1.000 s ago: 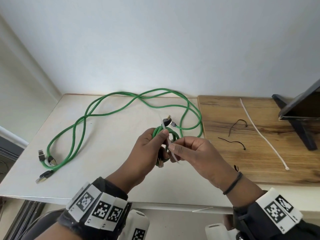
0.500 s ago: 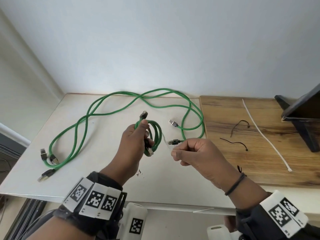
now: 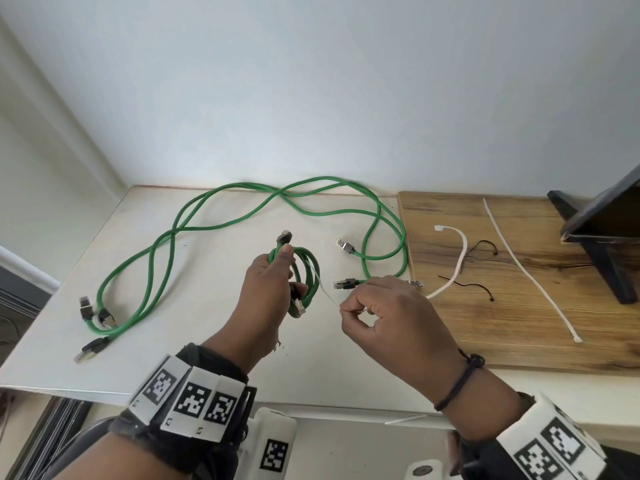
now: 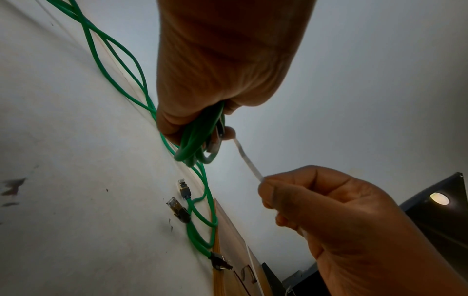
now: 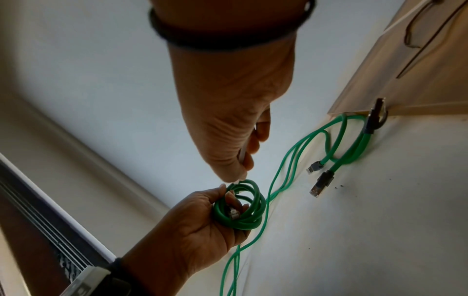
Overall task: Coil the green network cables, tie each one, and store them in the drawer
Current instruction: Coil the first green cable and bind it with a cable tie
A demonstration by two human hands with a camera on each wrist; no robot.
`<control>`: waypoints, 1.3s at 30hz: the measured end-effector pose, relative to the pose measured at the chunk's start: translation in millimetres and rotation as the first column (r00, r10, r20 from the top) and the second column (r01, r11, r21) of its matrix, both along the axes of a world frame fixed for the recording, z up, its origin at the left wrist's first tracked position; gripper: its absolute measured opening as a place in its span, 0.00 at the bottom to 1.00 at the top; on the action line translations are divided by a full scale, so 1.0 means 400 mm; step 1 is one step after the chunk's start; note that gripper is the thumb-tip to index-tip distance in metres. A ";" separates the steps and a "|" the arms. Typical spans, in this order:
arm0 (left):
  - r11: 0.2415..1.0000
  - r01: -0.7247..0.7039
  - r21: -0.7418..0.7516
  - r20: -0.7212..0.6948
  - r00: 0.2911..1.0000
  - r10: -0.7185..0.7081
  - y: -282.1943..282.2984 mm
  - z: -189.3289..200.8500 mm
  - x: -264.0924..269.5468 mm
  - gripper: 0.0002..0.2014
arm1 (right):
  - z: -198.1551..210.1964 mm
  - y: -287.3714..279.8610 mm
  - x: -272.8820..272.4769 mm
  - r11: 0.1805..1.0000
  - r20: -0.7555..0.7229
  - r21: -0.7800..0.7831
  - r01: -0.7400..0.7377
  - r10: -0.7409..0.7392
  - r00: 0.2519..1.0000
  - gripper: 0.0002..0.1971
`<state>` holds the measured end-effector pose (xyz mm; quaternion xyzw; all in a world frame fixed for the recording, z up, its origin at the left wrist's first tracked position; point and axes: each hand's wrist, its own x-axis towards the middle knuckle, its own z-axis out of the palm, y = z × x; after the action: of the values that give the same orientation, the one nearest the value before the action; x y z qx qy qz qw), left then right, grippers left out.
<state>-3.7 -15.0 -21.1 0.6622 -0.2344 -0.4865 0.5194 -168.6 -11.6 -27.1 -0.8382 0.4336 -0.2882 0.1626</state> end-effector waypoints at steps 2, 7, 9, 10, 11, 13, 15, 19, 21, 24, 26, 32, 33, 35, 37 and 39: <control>1.000 0.017 -0.003 -0.006 1.000 -0.017 0.001 -0.003 -0.001 0.12 | -0.009 -0.006 -0.002 1.000 -0.046 -0.024 0.005 -0.006 0.999 0.06; 0.997 0.083 -0.005 -0.012 0.997 -0.083 0.007 -0.004 -0.013 0.13 | -0.028 -0.011 -0.005 0.998 -0.145 -0.066 0.021 -0.031 0.989 0.06; 0.993 0.119 0.000 -0.007 0.993 -0.119 0.010 0.000 -0.020 0.13 | -0.031 -0.010 -0.006 0.996 -0.173 -0.084 0.026 -0.040 0.984 0.06; 0.990 0.139 0.009 -0.006 0.990 -0.139 0.012 0.002 -0.024 0.13 | -0.033 -0.010 -0.007 0.995 -0.179 -0.092 0.029 -0.045 0.983 0.06; 0.987 0.158 0.018 -0.006 0.987 -0.158 0.015 0.004 -0.028 0.14 | -0.035 -0.011 -0.008 0.994 -0.181 -0.102 0.035 -0.053 0.982 0.06; 0.979 0.201 0.038 -0.004 0.980 -0.201 0.022 0.004 -0.038 0.15 | -0.039 -0.013 -0.010 0.991 -0.180 -0.125 0.053 -0.075 0.981 0.06; 0.965 0.257 0.046 0.004 0.966 -0.258 0.029 0.003 -0.050 0.16 | -0.044 -0.015 -0.010 0.985 -0.173 -0.158 0.071 -0.098 0.980 0.06; 0.947 0.321 0.029 0.051 0.945 -0.322 0.041 -0.004 -0.074 0.13 | -0.052 -0.010 -0.001 0.964 -0.154 -0.246 0.103 -0.144 0.978 0.07; 0.942 0.334 0.017 0.101 0.937 -0.334 0.047 -0.008 -0.082 0.12 | -0.054 -0.007 -0.001 0.952 -0.139 -0.282 0.119 -0.164 0.977 0.06; 0.943 0.332 -0.038 0.133 0.937 -0.324 0.053 -0.010 -0.094 0.12 | -0.051 -0.005 -0.004 0.944 -0.146 -0.309 0.119 -0.171 0.974 0.05; 0.948 0.310 -0.073 0.154 0.943 -0.296 0.054 -0.011 -0.099 0.11 | -0.047 -0.004 -0.003 0.951 -0.176 -0.295 0.094 -0.151 0.973 0.05; 0.947 0.296 -0.125 0.440 0.872 -0.214 0.043 -0.035 -0.064 0.11 | -0.031 0.000 0.004 0.963 -0.138 -0.263 0.051 -0.090 0.986 0.09; 0.948 0.290 -0.134 0.479 0.856 -0.194 0.037 -0.037 -0.052 0.11 | -0.015 -0.002 0.001 0.951 -0.076 -0.303 0.066 -0.093 0.993 0.10; 0.949 0.274 -0.156 0.543 0.826 -0.150 0.024 -0.039 -0.026 0.12 | 0.023 -0.011 -0.008 0.920 0.052 -0.371 0.126 -0.115 0.992 0.11; 0.940 0.293 -0.175 0.603 0.787 -0.132 0.016 -0.040 -0.006 0.13 | 0.050 -0.028 -0.023 0.893 0.128 -0.369 0.256 -0.224 0.966 0.14; 0.914 0.360 -0.187 0.639 0.751 -0.165 0.015 -0.043 0.001 0.13 | 0.052 -0.049 -0.046 0.899 0.213 -0.150 0.412 -0.377 0.901 0.24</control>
<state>-3.3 -9.0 -38.2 0.6570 -0.5515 -0.2742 0.4348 -186.9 -31.1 -6.4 -0.7147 0.5489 -0.4296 0.0576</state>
